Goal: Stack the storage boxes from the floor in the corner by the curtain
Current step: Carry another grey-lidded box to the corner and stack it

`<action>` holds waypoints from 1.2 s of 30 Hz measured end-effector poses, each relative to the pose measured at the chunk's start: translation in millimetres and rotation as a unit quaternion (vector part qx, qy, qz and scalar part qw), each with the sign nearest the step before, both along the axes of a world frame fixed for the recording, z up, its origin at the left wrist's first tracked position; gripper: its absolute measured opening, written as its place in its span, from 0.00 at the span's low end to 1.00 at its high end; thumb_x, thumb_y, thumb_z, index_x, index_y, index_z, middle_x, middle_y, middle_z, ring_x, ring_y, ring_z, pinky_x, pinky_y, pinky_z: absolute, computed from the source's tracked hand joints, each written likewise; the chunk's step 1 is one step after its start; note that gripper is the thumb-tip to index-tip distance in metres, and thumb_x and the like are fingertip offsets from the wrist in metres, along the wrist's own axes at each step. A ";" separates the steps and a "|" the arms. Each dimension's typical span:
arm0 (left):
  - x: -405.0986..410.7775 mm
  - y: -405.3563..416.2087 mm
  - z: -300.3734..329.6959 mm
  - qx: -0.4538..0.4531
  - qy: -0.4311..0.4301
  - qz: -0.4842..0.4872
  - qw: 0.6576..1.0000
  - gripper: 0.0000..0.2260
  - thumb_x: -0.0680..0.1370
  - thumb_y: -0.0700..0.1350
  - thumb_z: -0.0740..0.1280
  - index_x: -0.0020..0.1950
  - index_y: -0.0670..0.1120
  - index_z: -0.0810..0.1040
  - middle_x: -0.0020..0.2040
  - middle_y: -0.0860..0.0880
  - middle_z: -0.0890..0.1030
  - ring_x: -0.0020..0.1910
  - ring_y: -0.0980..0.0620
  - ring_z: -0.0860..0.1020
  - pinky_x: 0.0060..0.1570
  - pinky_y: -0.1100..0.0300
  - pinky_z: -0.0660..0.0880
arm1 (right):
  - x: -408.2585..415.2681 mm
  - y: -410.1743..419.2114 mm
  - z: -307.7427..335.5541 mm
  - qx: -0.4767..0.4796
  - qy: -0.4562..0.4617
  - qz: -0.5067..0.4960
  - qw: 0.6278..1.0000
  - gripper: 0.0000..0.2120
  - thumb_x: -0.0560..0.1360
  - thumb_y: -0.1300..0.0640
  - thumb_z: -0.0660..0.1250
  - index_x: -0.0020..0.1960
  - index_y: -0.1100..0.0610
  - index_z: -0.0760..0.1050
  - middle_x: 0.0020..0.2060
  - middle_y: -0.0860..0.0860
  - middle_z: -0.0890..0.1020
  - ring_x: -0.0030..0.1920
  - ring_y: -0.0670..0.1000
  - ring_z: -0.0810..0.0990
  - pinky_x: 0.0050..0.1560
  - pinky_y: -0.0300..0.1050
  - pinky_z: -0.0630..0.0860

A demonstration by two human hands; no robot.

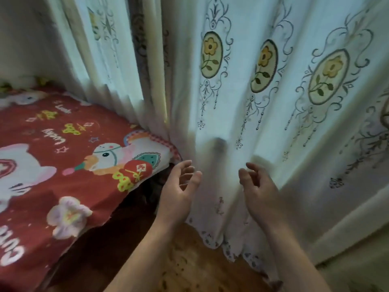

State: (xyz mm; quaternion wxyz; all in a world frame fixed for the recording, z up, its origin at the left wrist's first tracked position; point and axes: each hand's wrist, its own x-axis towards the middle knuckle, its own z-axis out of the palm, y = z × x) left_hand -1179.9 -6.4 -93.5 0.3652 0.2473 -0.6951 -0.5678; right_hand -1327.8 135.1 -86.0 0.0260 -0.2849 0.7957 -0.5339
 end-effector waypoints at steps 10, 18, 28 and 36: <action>204.2 -90.7 -14.5 0.016 -0.022 0.222 0.975 0.19 0.73 0.68 0.63 0.62 0.65 0.71 0.55 0.67 0.77 0.56 0.65 0.77 0.49 0.71 0.74 | 158.7 -165.7 -10.8 -0.022 0.012 0.202 0.979 0.17 0.77 0.38 0.63 0.62 0.45 0.74 0.47 0.39 0.82 0.47 0.37 0.80 0.44 0.32 0.74; 339.6 -104.9 -20.7 0.038 -0.024 0.391 0.919 0.22 0.71 0.73 0.61 0.62 0.68 0.69 0.56 0.70 0.75 0.55 0.71 0.74 0.52 0.67 0.74 | 286.2 -241.9 -18.0 0.005 0.025 0.352 0.936 0.18 0.78 0.39 0.63 0.64 0.44 0.73 0.47 0.39 0.80 0.48 0.35 0.77 0.41 0.28 0.71; 454.1 -106.6 -28.3 0.053 -0.002 0.528 0.848 0.19 0.75 0.64 0.65 0.64 0.60 0.72 0.56 0.65 0.78 0.56 0.69 0.75 0.47 0.78 0.71 | 412.3 -311.7 -24.6 0.030 0.028 0.484 0.874 0.24 0.76 0.34 0.60 0.66 0.46 0.73 0.47 0.34 0.79 0.47 0.32 0.77 0.42 0.34 0.73; 523.9 -155.2 -39.9 0.058 -0.007 0.596 0.801 0.16 0.78 0.54 0.66 0.65 0.55 0.74 0.57 0.59 0.79 0.54 0.67 0.76 0.49 0.75 0.71 | 491.8 -381.6 -41.8 0.037 0.001 0.549 0.835 0.20 0.77 0.35 0.61 0.65 0.42 0.72 0.46 0.34 0.78 0.49 0.30 0.74 0.41 0.33 0.71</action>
